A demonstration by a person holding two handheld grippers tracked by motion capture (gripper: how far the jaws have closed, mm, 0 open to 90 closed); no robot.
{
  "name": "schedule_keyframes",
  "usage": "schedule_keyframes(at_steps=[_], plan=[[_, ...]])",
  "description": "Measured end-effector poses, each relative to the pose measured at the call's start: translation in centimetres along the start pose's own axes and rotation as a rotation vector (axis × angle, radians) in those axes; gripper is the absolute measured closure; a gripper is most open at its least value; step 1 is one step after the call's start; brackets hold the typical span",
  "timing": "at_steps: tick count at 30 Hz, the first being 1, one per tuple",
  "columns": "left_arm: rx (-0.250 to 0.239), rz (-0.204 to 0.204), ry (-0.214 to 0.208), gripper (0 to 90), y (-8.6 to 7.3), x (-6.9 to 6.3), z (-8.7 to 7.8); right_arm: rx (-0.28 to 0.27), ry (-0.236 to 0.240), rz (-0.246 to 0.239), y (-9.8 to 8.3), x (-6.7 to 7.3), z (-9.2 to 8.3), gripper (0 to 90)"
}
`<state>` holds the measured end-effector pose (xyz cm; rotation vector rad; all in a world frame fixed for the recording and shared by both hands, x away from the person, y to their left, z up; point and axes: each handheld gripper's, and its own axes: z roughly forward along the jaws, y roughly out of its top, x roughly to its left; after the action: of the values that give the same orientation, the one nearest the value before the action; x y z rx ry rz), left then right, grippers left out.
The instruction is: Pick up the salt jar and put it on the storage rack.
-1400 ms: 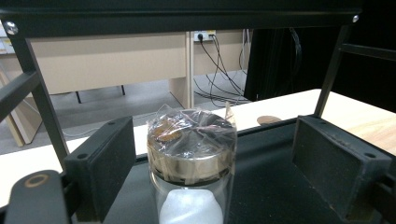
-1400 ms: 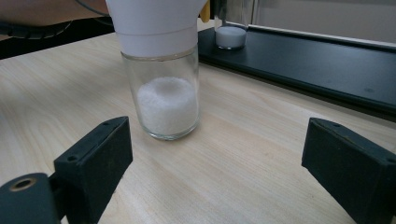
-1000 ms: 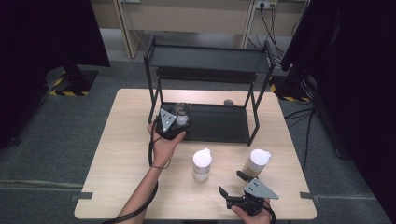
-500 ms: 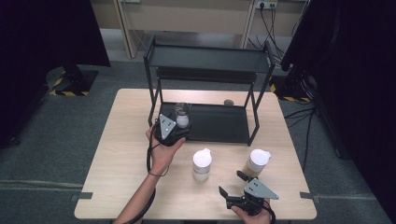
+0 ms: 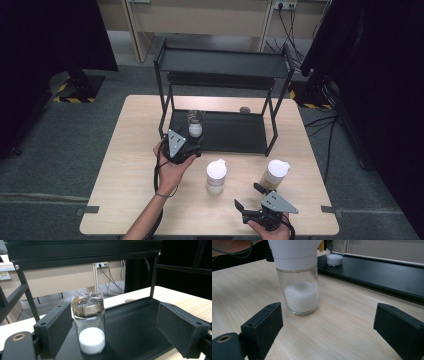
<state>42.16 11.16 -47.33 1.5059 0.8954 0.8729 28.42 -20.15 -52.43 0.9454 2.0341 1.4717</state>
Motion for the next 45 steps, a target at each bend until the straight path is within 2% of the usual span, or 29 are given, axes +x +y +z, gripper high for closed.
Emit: schedule_keyframes(at_steps=[7, 10, 29, 39, 45], plan=[[-0.009, 0.006, -0.015, 12.9, -0.2, -0.3, -1.2, 0.000, 0.000, 0.002, 0.0, 0.0, 0.0, 8.9], [-0.011, -0.031, -0.031, 12.8, -0.3, -0.3, -1.6, 0.000, -0.001, 0.002, 0.0, 0.0, 0.0, 8.9], [-0.005, -0.009, -0.031, 12.7, -1.5, -0.7, -4.0, -0.001, -0.001, -0.001, 0.0, 0.0, 0.0, 8.9], [-0.001, -0.033, -0.053, 12.4, -2.2, -1.0, -5.3, -0.001, -0.002, -0.002, 0.0, 0.0, 0.0, 8.9], [0.010, -0.033, -0.056, 12.1, -2.7, -1.0, -5.9, -0.001, -0.001, -0.002, 0.0, 0.0, 0.0, 8.9]])
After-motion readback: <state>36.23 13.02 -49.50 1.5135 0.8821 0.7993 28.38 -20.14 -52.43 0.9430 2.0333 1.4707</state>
